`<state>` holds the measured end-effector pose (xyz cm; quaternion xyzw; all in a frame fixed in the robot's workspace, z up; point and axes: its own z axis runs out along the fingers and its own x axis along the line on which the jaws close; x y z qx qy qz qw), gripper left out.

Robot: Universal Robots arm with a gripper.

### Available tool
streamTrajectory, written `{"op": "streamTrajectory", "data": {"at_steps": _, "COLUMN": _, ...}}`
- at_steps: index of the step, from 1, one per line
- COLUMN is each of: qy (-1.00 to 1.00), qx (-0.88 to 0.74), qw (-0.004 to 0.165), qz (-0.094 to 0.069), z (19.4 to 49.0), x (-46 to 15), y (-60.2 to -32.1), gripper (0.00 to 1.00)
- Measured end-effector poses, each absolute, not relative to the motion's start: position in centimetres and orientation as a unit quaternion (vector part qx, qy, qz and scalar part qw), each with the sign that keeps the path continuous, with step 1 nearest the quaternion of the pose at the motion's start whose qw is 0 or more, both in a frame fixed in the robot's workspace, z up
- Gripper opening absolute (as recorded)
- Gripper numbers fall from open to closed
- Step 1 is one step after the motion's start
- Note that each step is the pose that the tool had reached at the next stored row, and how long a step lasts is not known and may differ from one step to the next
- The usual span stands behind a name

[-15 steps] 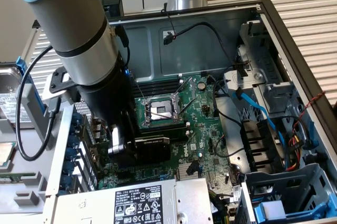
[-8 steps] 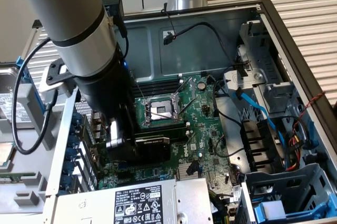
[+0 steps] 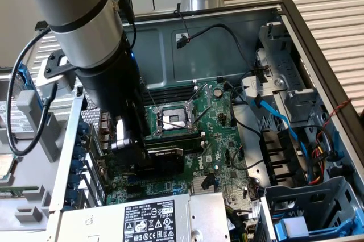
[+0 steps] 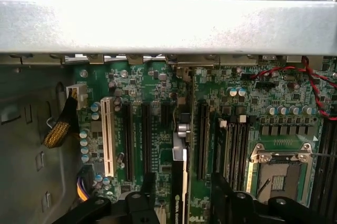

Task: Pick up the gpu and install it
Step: 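Insert the gpu into the slot, then press down on the gpu until it lock into place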

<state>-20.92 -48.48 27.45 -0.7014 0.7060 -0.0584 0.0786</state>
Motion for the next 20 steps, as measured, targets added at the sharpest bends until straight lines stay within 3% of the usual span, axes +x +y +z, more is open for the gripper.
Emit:
{"op": "streamTrajectory", "data": {"at_steps": 17, "qy": 0.706, "qx": -0.701, "qw": 0.079, "qz": -0.058, "z": 28.19, "x": -20.91, "y": -48.48, "gripper": 0.55}}
{"op": "streamTrajectory", "data": {"at_steps": 19, "qy": 0.706, "qx": -0.701, "qw": 0.079, "qz": -0.058, "z": 28.20, "x": -20.91, "y": -48.48, "gripper": 0.52}}
{"op": "streamTrajectory", "data": {"at_steps": 20, "qy": 0.706, "qx": -0.701, "qw": 0.079, "qz": -0.058, "z": 28.20, "x": -20.91, "y": -48.48, "gripper": 0.46}}
